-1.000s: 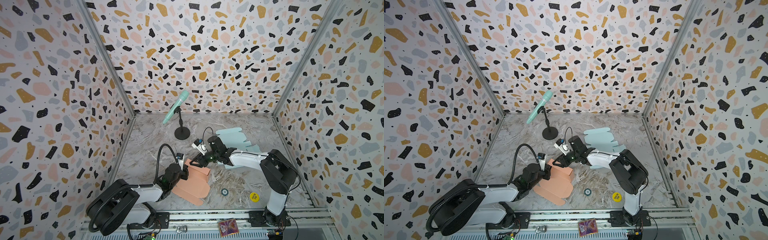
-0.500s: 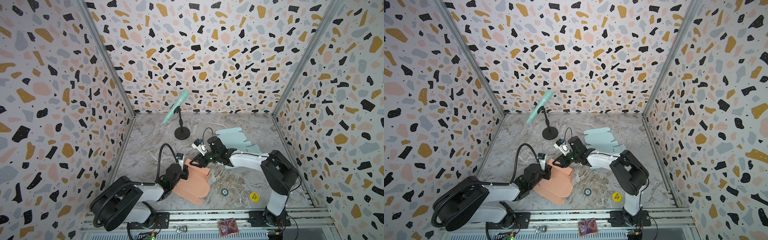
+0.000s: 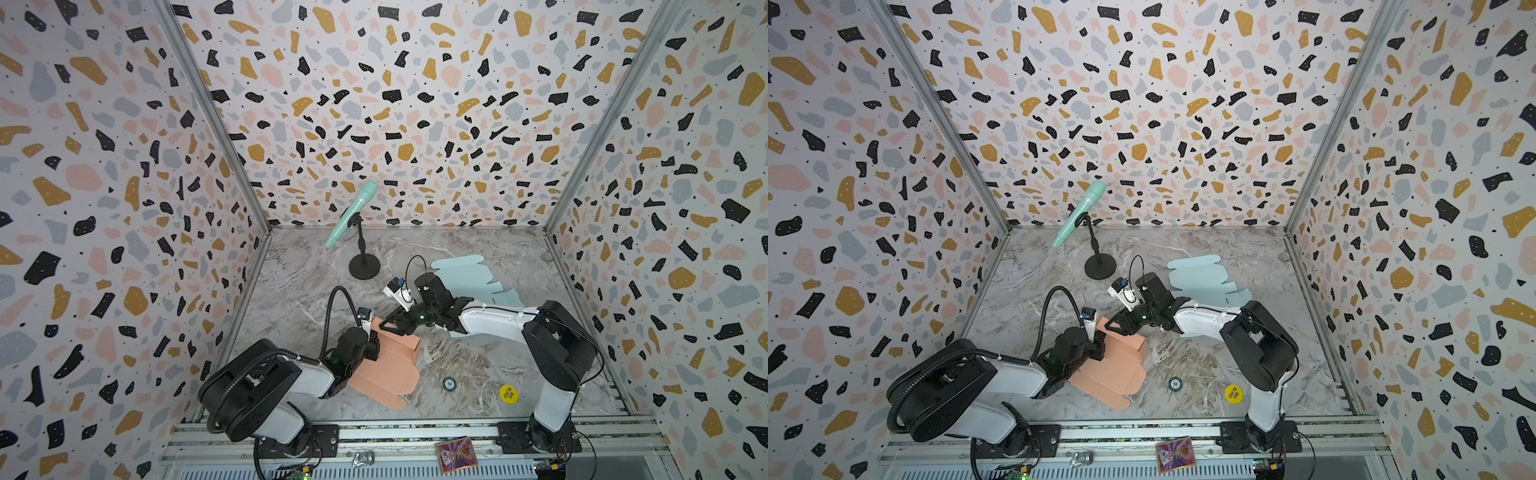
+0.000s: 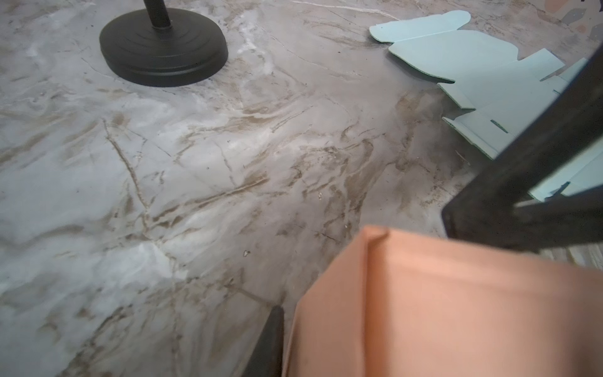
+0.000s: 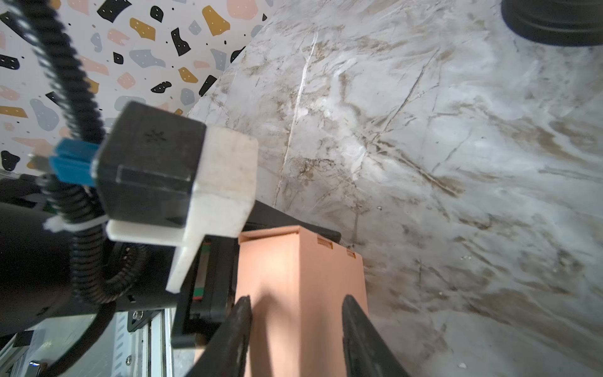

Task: Assemble paper box
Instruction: First fold the bottom flaps of a flat cardboard box at the center of the table.

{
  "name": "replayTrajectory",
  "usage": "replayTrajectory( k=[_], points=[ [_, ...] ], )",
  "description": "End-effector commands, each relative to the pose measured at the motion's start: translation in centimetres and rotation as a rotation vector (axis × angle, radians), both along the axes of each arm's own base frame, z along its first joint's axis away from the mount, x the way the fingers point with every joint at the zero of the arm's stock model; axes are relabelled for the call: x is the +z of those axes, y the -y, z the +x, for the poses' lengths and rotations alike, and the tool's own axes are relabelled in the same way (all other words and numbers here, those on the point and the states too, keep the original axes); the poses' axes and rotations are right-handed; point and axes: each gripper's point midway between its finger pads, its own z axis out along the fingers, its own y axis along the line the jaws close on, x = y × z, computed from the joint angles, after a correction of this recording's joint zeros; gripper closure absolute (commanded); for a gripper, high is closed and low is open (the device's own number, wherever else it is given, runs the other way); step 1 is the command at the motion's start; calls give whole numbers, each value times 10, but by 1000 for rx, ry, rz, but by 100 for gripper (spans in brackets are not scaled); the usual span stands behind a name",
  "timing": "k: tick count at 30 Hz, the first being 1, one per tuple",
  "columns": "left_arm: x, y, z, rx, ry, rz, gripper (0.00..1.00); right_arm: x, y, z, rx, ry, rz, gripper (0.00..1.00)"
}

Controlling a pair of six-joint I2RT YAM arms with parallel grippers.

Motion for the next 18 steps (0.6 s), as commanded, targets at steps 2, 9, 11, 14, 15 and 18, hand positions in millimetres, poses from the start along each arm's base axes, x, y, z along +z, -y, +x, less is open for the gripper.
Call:
replayTrajectory(
  k=[2,9,11,14,15,18],
  points=[
    [13,6,12,11,59,-18,87,-7,8,-8,-8,-22,-44,54],
    [14,9,11,2,60,-21,98,-7,7,-9,-10,-22,-48,54],
    [13,9,10,2,57,-18,97,-7,7,-10,-11,-18,-49,54],
    [16,8,8,-1,60,-21,88,-5,9,-9,-16,-8,-53,54],
    [15,7,7,-2,58,-20,85,-4,10,-9,-19,-5,-55,54],
    [13,1,2,8,50,-10,81,1,12,-7,-32,16,-65,51]
  ],
)
